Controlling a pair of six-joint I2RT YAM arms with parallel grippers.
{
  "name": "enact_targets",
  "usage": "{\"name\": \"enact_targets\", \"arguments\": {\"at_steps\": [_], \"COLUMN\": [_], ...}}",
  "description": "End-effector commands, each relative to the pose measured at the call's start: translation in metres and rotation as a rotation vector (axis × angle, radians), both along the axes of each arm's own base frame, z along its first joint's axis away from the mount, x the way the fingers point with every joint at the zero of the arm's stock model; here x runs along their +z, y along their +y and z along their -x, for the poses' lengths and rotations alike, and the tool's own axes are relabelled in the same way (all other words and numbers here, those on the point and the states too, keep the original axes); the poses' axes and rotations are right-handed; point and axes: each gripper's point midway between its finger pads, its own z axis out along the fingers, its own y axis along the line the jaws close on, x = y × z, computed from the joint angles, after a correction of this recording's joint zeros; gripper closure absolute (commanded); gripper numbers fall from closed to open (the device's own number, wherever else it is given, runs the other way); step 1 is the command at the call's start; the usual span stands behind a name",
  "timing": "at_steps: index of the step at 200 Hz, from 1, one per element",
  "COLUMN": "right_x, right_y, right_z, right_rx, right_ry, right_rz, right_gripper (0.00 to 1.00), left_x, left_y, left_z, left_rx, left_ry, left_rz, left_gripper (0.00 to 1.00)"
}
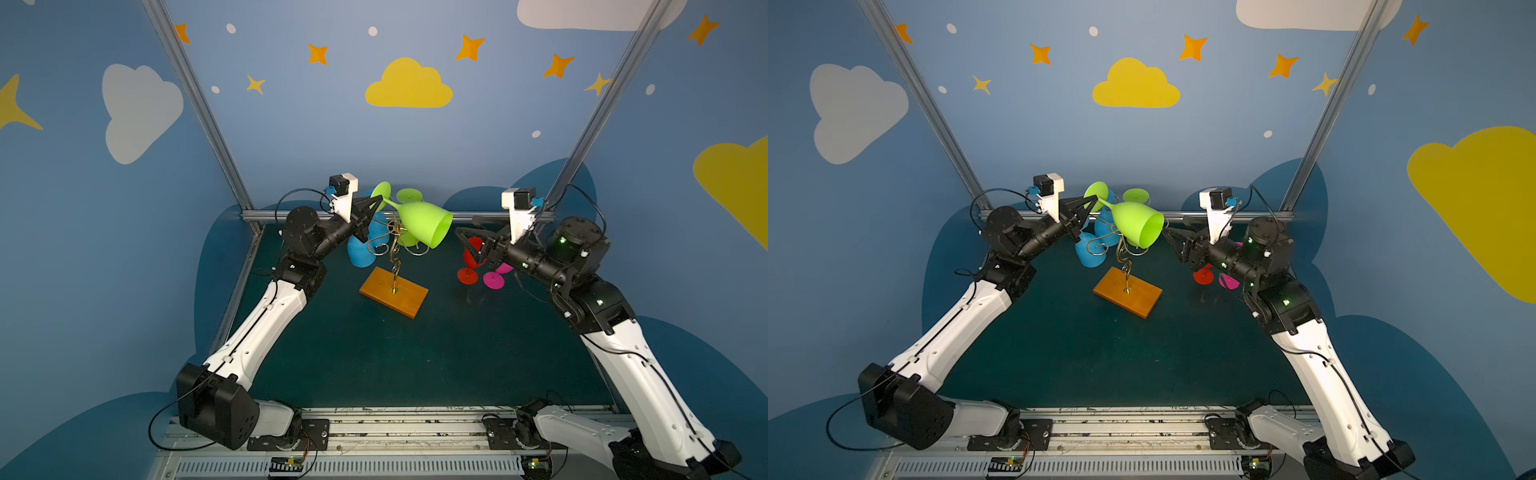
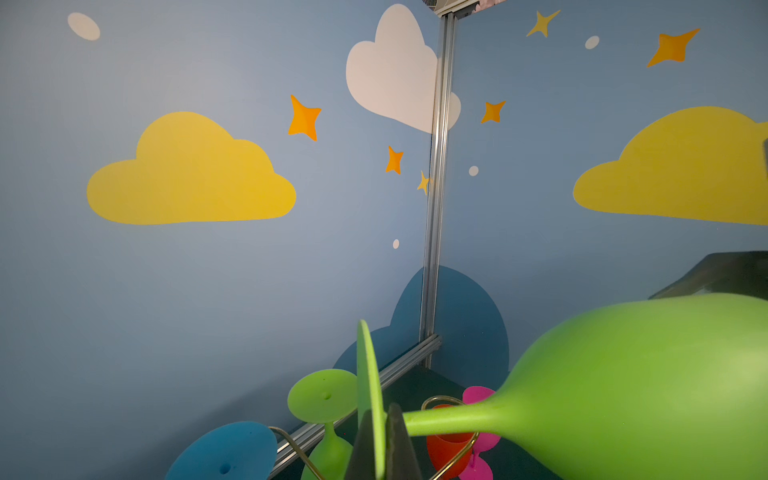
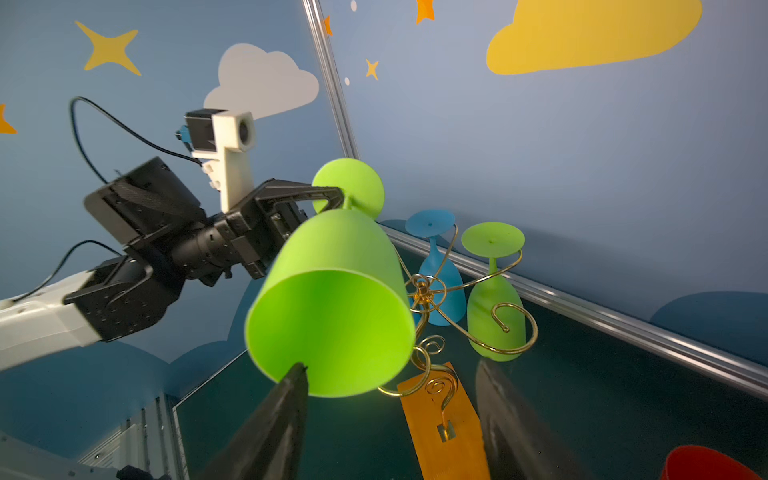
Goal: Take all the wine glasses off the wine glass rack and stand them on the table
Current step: 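Open the left gripper off the foot while the right gripper pulls the glass away, then lower the glass upright beside the red glass and open the right gripper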
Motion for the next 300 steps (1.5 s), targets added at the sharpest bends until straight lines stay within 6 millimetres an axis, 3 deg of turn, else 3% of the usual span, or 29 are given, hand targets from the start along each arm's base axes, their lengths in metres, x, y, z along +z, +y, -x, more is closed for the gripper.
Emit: {"name": "enact_targets", "arguments": {"at_steps": [1,60,118,138,147,161,172,202,226,246,273,300], "right_x": [0.002,0.004,0.006,0.008,0.01,0.015,0.018,0.025,0.024,0.015,-0.009,-0.044], "right_y": [0.006,0.026,0.033,0.029,0.025,0.015,0.006,-0.029,-0.071,-0.107,-0.148,-0.168], "right_z": [-0.009,-0.028,-0.033,-0.034,-0.035,-0.035,-0.036,-0.033,-0.022,-0.007,0.015,0.032], "right_rx": [0.008,0.069,0.092,0.067,0.043,0.0,-0.042,-0.185,-0.332,-0.469,-0.622,-0.68], "right_ry": [0.011,0.046,0.067,0.068,0.063,0.043,0.028,-0.017,-0.027,-0.018,0.041,0.168], "right_rz": [-0.031,-0.068,-0.091,-0.096,-0.1,-0.101,-0.095,-0.065,-0.002,0.068,0.178,0.294], "right_gripper": [0.41,0.56,1.0,1.0,1.0,1.0,1.0,1.0,1.0,1.0,1.0,1.0], "left_x": [0.004,-0.004,-0.008,-0.009,-0.009,-0.009,-0.01,-0.01,-0.008,-0.005,0.002,0.009], "left_y": [-0.004,-0.007,-0.007,-0.005,-0.003,0.0,0.004,0.017,0.029,0.045,0.069,0.09], "left_z": [0.003,0.003,0.001,-0.001,-0.001,-0.003,-0.004,-0.007,-0.01,-0.015,-0.017,-0.013], "left_rx": [-0.039,-0.06,-0.053,-0.036,-0.025,0.002,0.023,0.1,0.163,0.236,0.315,0.357], "left_ry": [0.0,0.019,0.021,0.023,0.021,0.021,0.019,0.002,-0.018,-0.014,-0.002,0.001], "left_rz": [0.033,0.03,0.015,0.01,0.009,0.014,0.018,0.028,0.044,0.062,0.108,0.168], "left_gripper": [0.97,0.97,0.97,0.96,0.9,0.69,0.41,0.21,0.11,0.09,0.08,0.08]}}
